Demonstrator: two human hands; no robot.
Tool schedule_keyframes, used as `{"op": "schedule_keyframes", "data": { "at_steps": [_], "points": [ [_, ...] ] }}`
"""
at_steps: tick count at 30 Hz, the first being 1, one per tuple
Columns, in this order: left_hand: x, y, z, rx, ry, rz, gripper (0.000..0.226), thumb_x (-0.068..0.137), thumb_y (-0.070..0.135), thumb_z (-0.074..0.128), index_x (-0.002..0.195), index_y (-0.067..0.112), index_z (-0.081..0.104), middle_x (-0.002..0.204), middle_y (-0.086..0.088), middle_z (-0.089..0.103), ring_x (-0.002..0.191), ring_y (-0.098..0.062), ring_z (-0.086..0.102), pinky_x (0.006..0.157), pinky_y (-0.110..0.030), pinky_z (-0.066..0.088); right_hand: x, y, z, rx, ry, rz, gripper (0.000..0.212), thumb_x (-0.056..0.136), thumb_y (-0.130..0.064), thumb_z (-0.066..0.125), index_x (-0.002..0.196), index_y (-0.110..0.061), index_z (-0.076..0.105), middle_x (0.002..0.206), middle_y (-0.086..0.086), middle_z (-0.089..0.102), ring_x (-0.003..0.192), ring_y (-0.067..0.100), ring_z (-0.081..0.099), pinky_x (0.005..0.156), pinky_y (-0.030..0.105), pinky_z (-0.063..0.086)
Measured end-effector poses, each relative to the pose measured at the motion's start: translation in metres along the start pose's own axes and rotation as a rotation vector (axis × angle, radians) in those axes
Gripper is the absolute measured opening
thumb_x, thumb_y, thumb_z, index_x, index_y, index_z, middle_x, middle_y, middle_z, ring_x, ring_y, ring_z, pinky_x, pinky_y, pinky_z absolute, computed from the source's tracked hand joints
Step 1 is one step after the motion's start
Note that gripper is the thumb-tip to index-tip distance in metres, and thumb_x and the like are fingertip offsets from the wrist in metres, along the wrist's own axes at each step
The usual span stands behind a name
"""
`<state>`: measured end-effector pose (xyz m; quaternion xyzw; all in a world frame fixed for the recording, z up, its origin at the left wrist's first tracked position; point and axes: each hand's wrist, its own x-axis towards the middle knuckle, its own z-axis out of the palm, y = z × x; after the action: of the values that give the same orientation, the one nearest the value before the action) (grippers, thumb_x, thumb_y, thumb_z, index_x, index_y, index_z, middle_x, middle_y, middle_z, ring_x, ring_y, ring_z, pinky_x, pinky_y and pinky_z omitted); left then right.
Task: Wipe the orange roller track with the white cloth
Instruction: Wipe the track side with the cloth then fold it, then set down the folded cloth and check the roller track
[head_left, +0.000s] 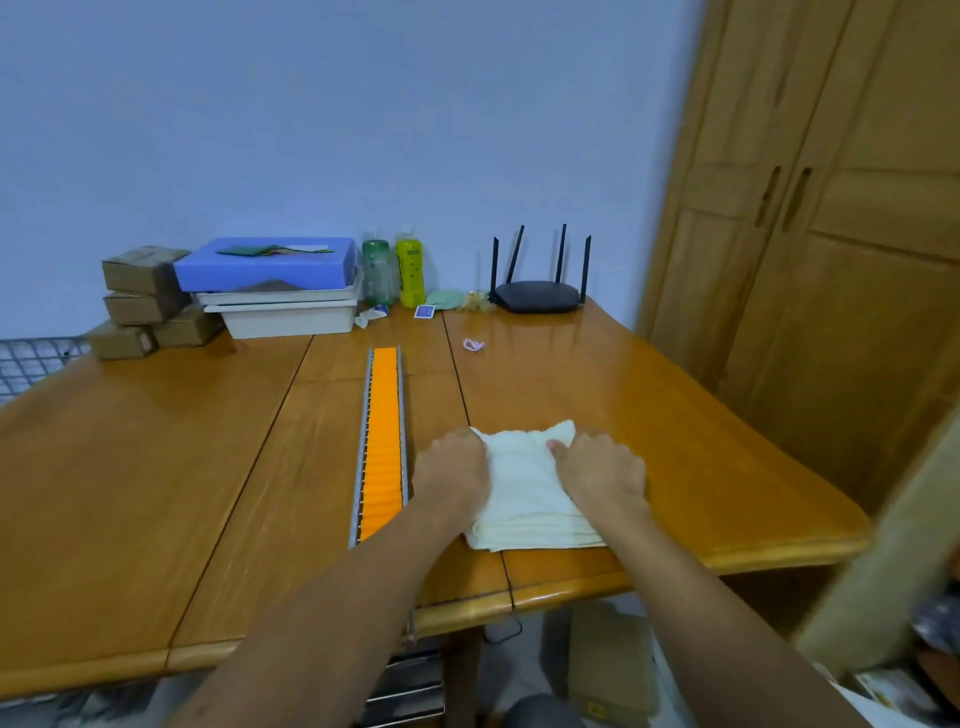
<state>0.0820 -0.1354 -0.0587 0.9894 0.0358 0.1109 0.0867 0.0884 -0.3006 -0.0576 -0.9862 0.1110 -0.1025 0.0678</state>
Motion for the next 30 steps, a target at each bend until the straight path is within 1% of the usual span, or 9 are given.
{"op": "schedule_keyframes", "data": {
  "at_steps": [4,7,10,12,16,19,22,25,30],
  "points": [
    [0.001,-0.007,-0.008,0.115,-0.054,0.028,0.034,0.109,0.032,0.039,0.12,0.011,0.063,0.116,-0.007,0.069,0.106,-0.027,0.068,0.079,-0.036,0.052,0.004,-0.003,0.002,-0.156,0.028,-0.04,0.051,0.105,-0.055,0.029,0.132,-0.016,0.049,0.136,0.009,0.055,0.123,0.027,0.053,0.094,0.04,0.042],
    [0.01,-0.018,-0.021,-0.053,-0.041,-0.02,0.031,0.105,0.039,0.046,0.106,0.013,0.063,0.095,-0.005,0.063,0.091,-0.027,0.065,0.065,-0.033,0.046,0.009,-0.005,0.001,-0.164,0.053,-0.08,0.043,0.105,-0.05,0.036,0.128,-0.017,0.05,0.132,0.007,0.055,0.121,0.025,0.052,0.095,0.038,0.041],
    [0.027,-0.041,-0.042,-0.193,0.057,-0.048,0.024,0.103,0.036,0.05,0.094,0.015,0.06,0.086,-0.003,0.061,0.079,-0.023,0.059,0.06,-0.031,0.045,0.013,-0.013,-0.004,-0.114,0.204,-0.175,0.023,0.097,-0.034,0.053,0.111,-0.016,0.057,0.115,0.005,0.059,0.109,0.025,0.055,0.087,0.036,0.041],
    [0.043,-0.064,-0.053,-0.228,0.133,-0.058,0.024,0.103,0.034,0.05,0.102,0.014,0.063,0.087,-0.002,0.063,0.078,-0.022,0.061,0.059,-0.031,0.047,0.015,-0.024,-0.006,-0.067,0.238,-0.231,0.016,0.094,-0.028,0.057,0.102,-0.015,0.06,0.105,0.005,0.06,0.1,0.026,0.056,0.081,0.037,0.041],
    [0.069,-0.116,-0.052,-0.243,0.141,-0.094,0.019,0.105,0.025,0.05,0.11,0.014,0.065,0.089,-0.001,0.064,0.078,-0.016,0.061,0.059,-0.028,0.042,0.025,-0.058,-0.008,0.037,0.207,-0.324,0.023,0.099,-0.031,0.047,0.106,-0.015,0.062,0.106,0.002,0.061,0.098,0.023,0.055,0.077,0.036,0.037],
    [0.084,-0.145,-0.031,-0.279,0.099,-0.139,0.015,0.103,0.027,0.053,0.11,0.018,0.064,0.09,0.004,0.061,0.078,-0.011,0.058,0.064,-0.027,0.046,0.04,-0.084,-0.007,0.136,0.148,-0.382,0.03,0.103,-0.035,0.043,0.112,-0.015,0.063,0.109,0.002,0.063,0.1,0.022,0.055,0.075,0.036,0.04],
    [0.095,-0.16,-0.01,-0.351,0.045,-0.11,0.026,0.104,0.031,0.051,0.126,0.02,0.062,0.111,0.002,0.064,0.093,-0.012,0.06,0.079,-0.031,0.053,0.064,-0.117,0.0,0.243,0.025,-0.423,0.036,0.105,-0.04,0.041,0.121,-0.014,0.061,0.117,0.004,0.063,0.106,0.024,0.057,0.08,0.037,0.048],
    [0.103,-0.165,0.005,-0.47,0.072,-0.101,0.033,0.105,0.031,0.049,0.136,0.022,0.059,0.125,0.002,0.062,0.102,-0.011,0.057,0.082,-0.028,0.046,0.089,-0.15,0.014,0.337,-0.105,-0.457,0.044,0.105,-0.045,0.042,0.133,-0.014,0.055,0.126,0.006,0.061,0.112,0.026,0.058,0.087,0.043,0.052],
    [0.112,-0.172,0.017,-0.541,0.107,-0.1,0.03,0.104,0.036,0.05,0.131,0.029,0.062,0.119,0.009,0.062,0.099,-0.009,0.061,0.085,-0.036,0.055,0.137,-0.208,0.035,0.417,-0.244,-0.478,0.051,0.104,-0.05,0.042,0.137,-0.012,0.052,0.135,0.013,0.059,0.119,0.033,0.057,0.094,0.048,0.05]
  ]
}}
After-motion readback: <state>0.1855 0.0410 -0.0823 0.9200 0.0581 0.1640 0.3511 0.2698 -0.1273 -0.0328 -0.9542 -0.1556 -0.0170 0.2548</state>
